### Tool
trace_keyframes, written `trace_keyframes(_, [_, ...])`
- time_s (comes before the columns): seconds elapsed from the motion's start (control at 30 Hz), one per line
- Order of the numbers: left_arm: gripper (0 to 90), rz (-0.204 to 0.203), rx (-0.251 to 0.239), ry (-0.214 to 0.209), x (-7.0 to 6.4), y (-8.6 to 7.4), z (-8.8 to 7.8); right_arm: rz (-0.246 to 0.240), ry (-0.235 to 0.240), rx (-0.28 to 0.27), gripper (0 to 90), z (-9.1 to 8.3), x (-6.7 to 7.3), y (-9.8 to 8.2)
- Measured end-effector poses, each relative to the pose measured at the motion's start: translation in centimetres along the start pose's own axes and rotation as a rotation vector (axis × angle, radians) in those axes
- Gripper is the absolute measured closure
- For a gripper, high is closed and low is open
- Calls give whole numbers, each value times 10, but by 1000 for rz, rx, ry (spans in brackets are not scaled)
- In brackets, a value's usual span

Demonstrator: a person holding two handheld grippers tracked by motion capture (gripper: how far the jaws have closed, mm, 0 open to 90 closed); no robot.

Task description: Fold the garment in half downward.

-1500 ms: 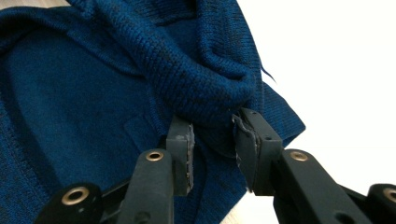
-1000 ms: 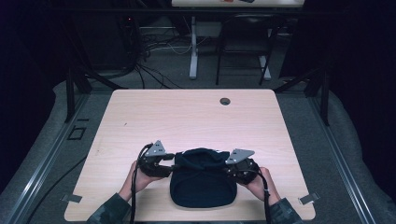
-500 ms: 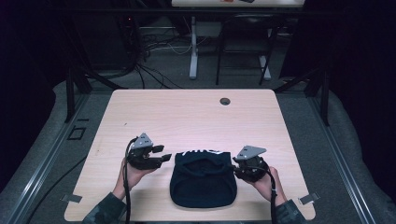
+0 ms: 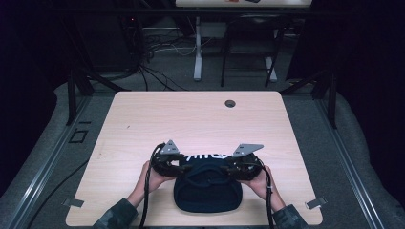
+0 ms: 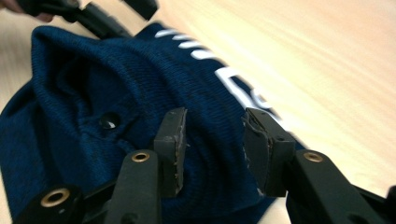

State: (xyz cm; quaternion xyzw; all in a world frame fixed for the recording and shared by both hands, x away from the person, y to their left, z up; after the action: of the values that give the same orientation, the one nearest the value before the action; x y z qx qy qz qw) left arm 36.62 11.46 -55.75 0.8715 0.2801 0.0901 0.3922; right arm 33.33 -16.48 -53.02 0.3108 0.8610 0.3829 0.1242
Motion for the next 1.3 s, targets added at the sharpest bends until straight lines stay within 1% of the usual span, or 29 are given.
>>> trace_keyframes(0.03, [440,3,9,7,-1,-1,2,-3,6,4,581,1,1,0])
trace_keyframes(0.07, [440,14,25,8,-2,-2,5,-5,15,12,571,2,3,-1])
trace_keyframes(0.1, [438,18,31,7,-3,-2,6,-15,27,33,554,3,4,-1])
trace_keyframes(0.13, [437,24,40,11,-4,-1,7,-11,25,39,546,4,6,-2])
trace_keyframes(0.17, [435,25,45,15,-4,-1,8,-17,30,50,541,6,7,-3])
trace_keyframes(0.23, [430,13,56,24,-5,-2,10,-25,36,83,534,8,9,-5])
trace_keyframes(0.27, [426,19,70,28,-6,-2,10,-18,36,86,532,11,10,-7])
trace_keyframes(0.3, [423,21,75,35,-7,-3,11,-11,49,97,527,12,10,-8])
trace_keyframes(0.37, [422,32,92,48,-9,-5,13,-3,55,112,523,16,11,-11])
trace_keyframes(0.47, [423,33,103,58,-11,-6,14,0,59,136,502,19,13,-16])
trace_keyframes(0.57, [422,27,101,65,-11,-8,14,0,56,151,482,21,16,-20])
trace_keyframes(0.6, [422,31,108,69,-11,-8,14,-2,58,156,478,21,17,-22])
trace_keyframes(0.67, [409,35,107,88,-11,-10,14,-14,52,162,462,21,19,-24])
trace_keyframes(0.73, [409,27,105,77,-10,-11,13,-28,41,165,441,21,21,-27])
trace_keyframes(0.8, [406,27,96,83,-10,-12,12,-41,29,169,405,22,23,-28])
trace_keyframes(0.83, [402,33,102,81,-10,-12,11,-47,28,179,369,22,23,-28])
trace_keyframes(0.87, [391,33,93,88,-12,-11,10,-58,16,183,357,25,24,-29])
trace_keyframes(0.9, [367,34,90,83,-12,-11,8,-68,3,191,348,25,25,-29])
trace_keyframes(0.93, [333,22,77,62,-14,-11,6,-67,0,188,337,26,26,-29])
trace_keyframes(0.97, [319,19,65,49,-16,-11,4,-62,-3,187,322,26,25,-30])
trace_keyframes(1.03, [291,26,58,15,-21,-12,-1,-49,1,186,295,28,23,-31])
trace_keyframes(1.07, [276,31,64,0,-23,-13,-1,-38,-4,186,286,28,22,-32])
trace_keyframes(1.13, [273,46,78,0,-28,-16,2,-41,-1,188,274,29,20,-32])
trace_keyframes(1.2, [267,47,91,-18,-28,-18,4,-43,-12,196,259,30,21,-32])
trace_keyframes(1.23, [260,41,88,-27,-28,-19,4,-49,-8,196,255,30,20,-32])
trace_keyframes(1.3, [251,53,95,-20,-27,-21,5,-51,-4,201,239,30,19,-32])
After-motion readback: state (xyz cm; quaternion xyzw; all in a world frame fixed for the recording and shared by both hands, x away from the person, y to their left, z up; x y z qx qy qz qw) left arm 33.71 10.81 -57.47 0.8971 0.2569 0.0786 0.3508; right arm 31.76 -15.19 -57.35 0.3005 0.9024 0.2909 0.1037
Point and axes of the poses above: each handheld gripper's, and its own axes: z roughly forward along the jaws, y roughly out of its top, x roughly to its left, the point moved 1 cm from there along z, roughly forward along the jaws
